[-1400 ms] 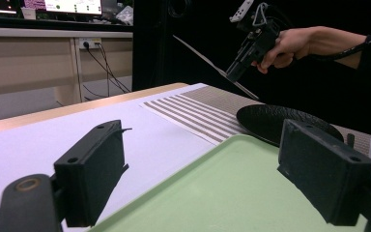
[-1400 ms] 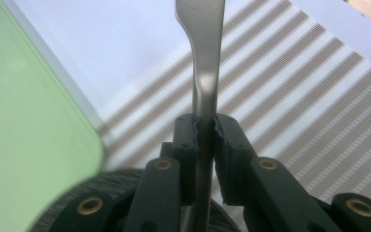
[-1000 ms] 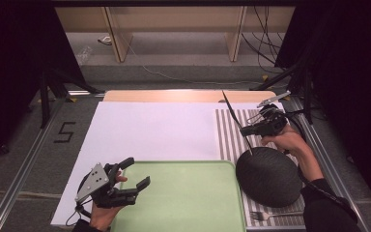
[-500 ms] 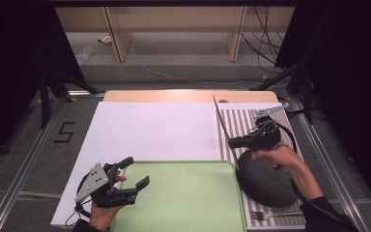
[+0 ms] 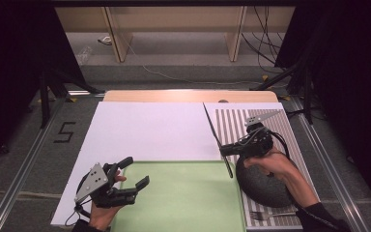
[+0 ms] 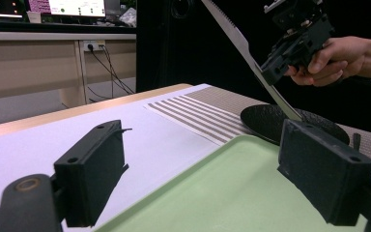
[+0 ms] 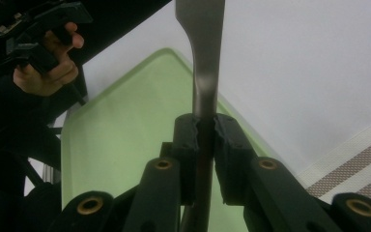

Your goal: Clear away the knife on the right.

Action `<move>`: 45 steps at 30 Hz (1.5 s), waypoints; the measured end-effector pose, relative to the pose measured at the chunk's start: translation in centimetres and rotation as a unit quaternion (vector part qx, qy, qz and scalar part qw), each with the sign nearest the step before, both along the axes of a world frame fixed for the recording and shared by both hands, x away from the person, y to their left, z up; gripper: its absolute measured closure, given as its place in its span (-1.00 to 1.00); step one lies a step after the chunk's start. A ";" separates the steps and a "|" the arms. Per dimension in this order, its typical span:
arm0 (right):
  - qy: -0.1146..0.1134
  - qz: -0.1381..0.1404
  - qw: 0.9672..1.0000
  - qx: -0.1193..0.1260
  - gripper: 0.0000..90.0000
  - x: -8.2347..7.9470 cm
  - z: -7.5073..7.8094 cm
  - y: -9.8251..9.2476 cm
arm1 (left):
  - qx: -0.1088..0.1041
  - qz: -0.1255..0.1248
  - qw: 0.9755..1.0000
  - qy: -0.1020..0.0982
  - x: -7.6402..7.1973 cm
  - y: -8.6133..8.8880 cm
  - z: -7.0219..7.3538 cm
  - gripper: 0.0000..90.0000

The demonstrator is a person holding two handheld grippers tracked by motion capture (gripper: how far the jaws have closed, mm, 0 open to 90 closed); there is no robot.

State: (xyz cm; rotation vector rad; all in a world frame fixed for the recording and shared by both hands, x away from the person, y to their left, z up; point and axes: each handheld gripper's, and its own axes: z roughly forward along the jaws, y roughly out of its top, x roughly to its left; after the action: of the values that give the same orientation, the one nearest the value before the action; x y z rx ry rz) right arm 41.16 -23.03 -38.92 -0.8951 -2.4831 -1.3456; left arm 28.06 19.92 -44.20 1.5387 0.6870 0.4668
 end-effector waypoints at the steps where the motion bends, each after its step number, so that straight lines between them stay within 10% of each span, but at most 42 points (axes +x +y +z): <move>1: 0.002 0.000 1.000 0.001 0.79 -0.1 -0.1 0.1 | 0.001 0.000 1.000 0.000 0.0 0.0 0.0 -0.64; 45: 0.032 0.023 0.998 -0.054 0.79 -5.2 -2.9 3.8 | 0.000 0.002 1.000 -0.002 0.0 0.1 0.0 -0.64</move>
State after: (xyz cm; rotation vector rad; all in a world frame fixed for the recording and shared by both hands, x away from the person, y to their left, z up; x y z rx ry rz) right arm 35.91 -19.18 -41.86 -0.8824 -2.5329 -1.1593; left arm 28.10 20.01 -44.20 1.5360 0.6872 0.4728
